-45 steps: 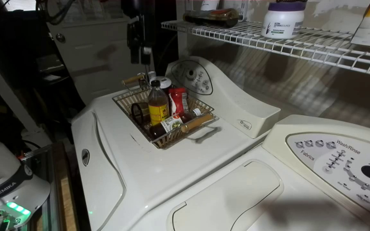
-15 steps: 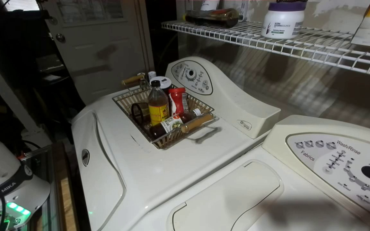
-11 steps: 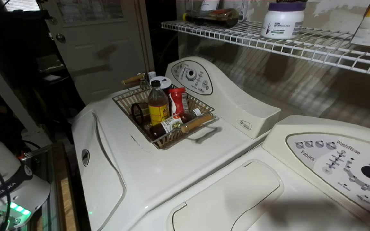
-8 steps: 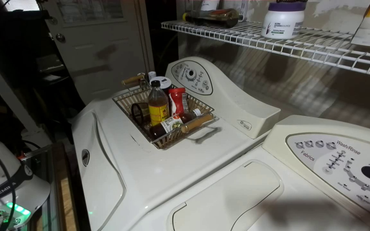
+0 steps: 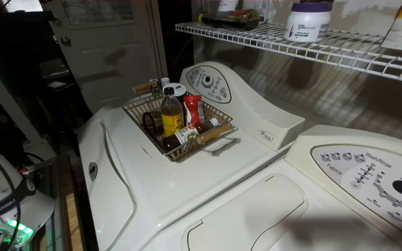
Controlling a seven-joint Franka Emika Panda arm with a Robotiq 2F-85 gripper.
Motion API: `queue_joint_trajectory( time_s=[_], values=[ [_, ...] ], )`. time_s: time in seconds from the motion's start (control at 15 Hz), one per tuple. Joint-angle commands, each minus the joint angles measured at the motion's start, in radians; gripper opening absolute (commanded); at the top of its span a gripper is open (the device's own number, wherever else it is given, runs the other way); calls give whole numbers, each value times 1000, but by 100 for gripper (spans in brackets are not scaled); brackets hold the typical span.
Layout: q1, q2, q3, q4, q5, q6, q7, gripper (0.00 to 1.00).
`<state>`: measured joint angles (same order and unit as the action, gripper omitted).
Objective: Pick up the bottle on the shelf and make it stand upright
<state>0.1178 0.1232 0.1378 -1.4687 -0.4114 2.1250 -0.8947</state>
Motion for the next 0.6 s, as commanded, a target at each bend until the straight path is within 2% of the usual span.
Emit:
queue_joint_trajectory(
  time_s=[0.0, 0.27, 0.53],
  values=[
    [-10, 17, 15, -21, 77, 131, -103, 100],
    [-5, 58, 16, -7, 140, 149, -199, 100],
    [-2, 106, 14, 19, 129, 155, -262, 100]
  ],
)
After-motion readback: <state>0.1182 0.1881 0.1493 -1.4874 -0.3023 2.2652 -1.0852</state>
